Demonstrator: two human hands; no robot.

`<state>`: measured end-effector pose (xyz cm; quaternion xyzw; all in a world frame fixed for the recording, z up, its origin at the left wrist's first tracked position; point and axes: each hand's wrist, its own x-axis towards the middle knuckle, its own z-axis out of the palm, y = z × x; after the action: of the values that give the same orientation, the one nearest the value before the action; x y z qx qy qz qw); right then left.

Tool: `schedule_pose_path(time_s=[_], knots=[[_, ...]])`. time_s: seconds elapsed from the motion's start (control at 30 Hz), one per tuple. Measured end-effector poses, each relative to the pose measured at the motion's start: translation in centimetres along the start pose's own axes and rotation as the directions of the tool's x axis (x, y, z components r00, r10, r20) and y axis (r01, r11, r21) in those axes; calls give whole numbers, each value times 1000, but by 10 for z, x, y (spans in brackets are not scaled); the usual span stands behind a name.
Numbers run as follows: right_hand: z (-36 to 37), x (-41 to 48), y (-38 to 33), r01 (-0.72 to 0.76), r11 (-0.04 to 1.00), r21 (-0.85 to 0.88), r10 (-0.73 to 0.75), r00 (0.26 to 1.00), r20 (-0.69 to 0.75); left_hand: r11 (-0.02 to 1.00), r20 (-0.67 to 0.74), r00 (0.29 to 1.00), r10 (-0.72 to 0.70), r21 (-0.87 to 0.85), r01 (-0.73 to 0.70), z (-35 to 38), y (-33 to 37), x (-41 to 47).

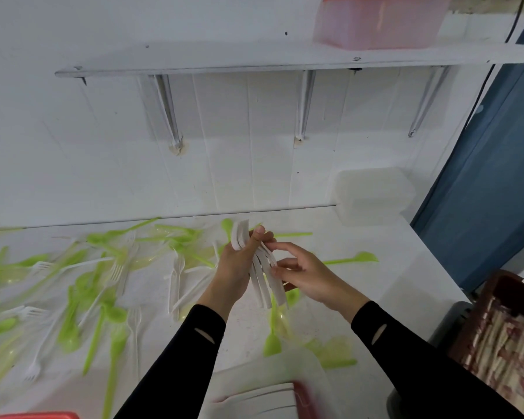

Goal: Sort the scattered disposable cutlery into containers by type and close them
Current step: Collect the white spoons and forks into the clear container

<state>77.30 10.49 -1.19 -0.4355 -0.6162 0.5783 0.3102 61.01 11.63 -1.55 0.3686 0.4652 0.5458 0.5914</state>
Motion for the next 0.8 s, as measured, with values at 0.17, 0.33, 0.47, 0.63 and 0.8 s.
schedule_pose_path(time_s=[0.17,0.33,0.47,0.63,0.8], knots=[[1,1,0,32,998,-57,-32,999,6,995,136,988,-69,-62,78,3,2,-3],[3,-1,-1,30,998,-60,-25,997,75,992,153,983,-96,-67,107,6,2,-5],[8,0,1,9,998,-61,-2,995,104,981,142,984,-109,-142,129,9,5,-6],[3,-3,-5,16,997,-71,-9,995,103,959,206,972,-117,-232,164,6,9,-6],[9,-4,-3,50,999,-9,-50,997,58,905,107,989,-107,-402,141,7,8,0]])
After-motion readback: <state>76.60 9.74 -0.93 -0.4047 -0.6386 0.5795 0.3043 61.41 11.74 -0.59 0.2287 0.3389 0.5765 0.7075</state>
